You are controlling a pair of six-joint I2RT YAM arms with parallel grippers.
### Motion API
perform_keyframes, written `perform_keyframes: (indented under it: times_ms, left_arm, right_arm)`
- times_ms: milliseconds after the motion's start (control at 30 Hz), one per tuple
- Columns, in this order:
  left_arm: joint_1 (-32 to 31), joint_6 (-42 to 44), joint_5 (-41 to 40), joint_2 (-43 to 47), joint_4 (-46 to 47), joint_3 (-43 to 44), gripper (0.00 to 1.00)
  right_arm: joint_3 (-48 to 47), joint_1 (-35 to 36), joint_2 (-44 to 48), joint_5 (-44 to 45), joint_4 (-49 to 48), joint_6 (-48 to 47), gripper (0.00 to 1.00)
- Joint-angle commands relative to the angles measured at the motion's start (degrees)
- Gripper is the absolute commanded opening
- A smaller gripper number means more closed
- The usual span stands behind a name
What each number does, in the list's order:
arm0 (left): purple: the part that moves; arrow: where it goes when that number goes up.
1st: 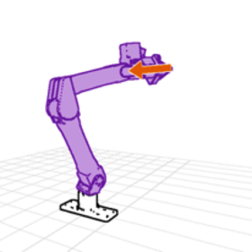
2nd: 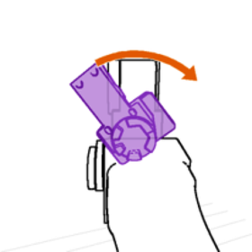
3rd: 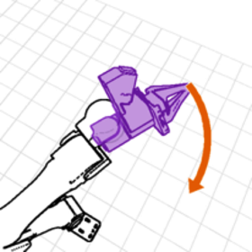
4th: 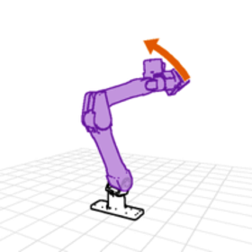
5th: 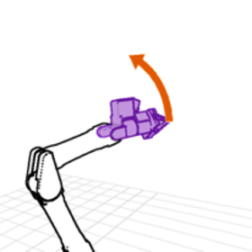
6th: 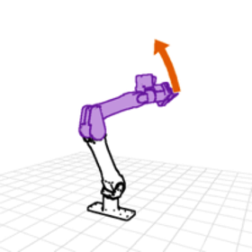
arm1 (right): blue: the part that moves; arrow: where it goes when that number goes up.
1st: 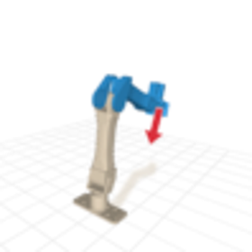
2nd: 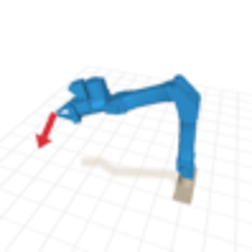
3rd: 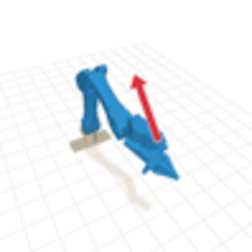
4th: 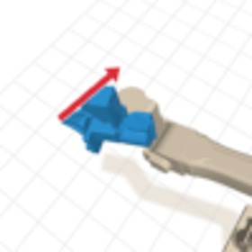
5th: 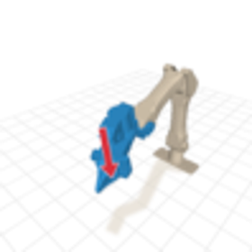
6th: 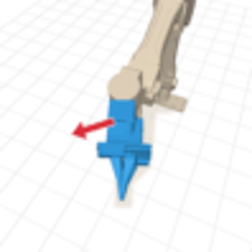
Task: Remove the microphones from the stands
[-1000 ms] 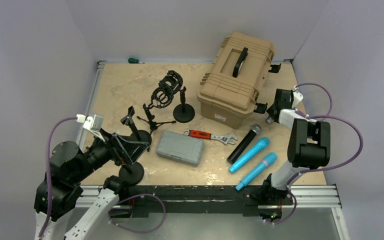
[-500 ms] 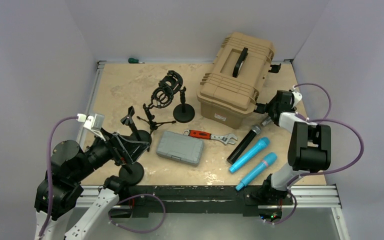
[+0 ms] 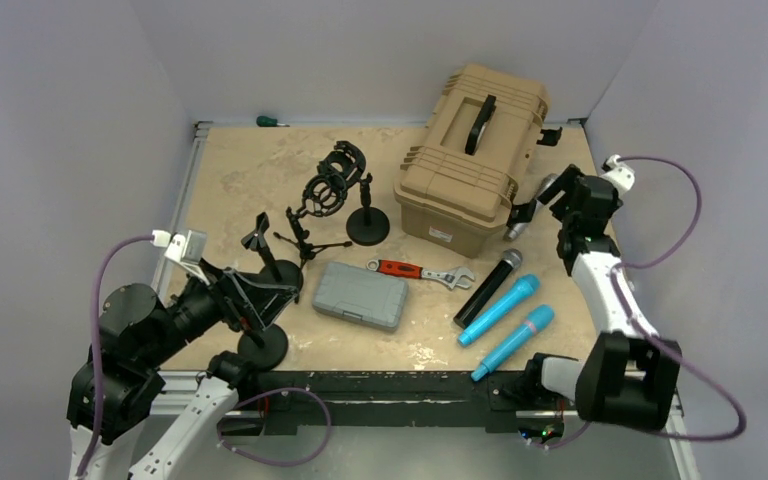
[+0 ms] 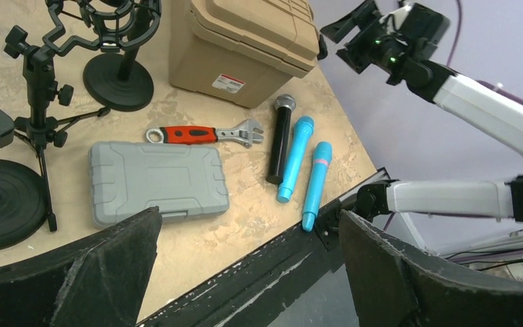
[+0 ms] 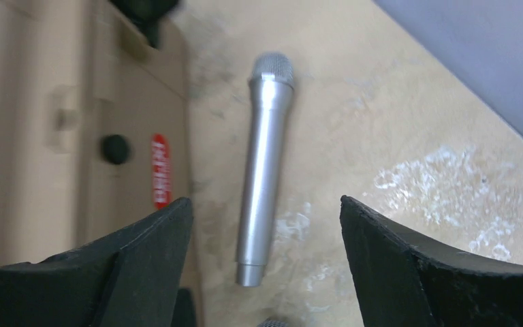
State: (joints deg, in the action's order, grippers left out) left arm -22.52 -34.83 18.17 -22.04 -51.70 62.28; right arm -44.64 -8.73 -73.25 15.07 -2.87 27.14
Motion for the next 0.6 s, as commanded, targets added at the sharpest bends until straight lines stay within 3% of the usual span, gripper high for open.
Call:
perform_keyframes:
  times_ms: [0,133,367,567]
  left_arm:
    - [0.3,0.8,-1.1,1.4,3.5,1.6,1.00]
    - [0.3,-0.5,-2.0,3.9,8.0,1.5,1.00]
    - [0.3,-0.8,-3.8,7.3,16.6,2.9,1.00]
    - [0.4,2.4,-6.5,10.9,19.2,6.6,1.00]
  right_arm:
    - [-1.0,0.1,13.0,-4.9,2.4,-3.7,0.80]
    - [-6.7,0.1,23.6,-11.3,5.8,-5.1,0.81]
    - [-18.0,0.0,32.5,-30.4,6.1,-3.9,0.85]
    - [-24.5,0.0,39.7,-35.5,3.5,-0.3,0.97]
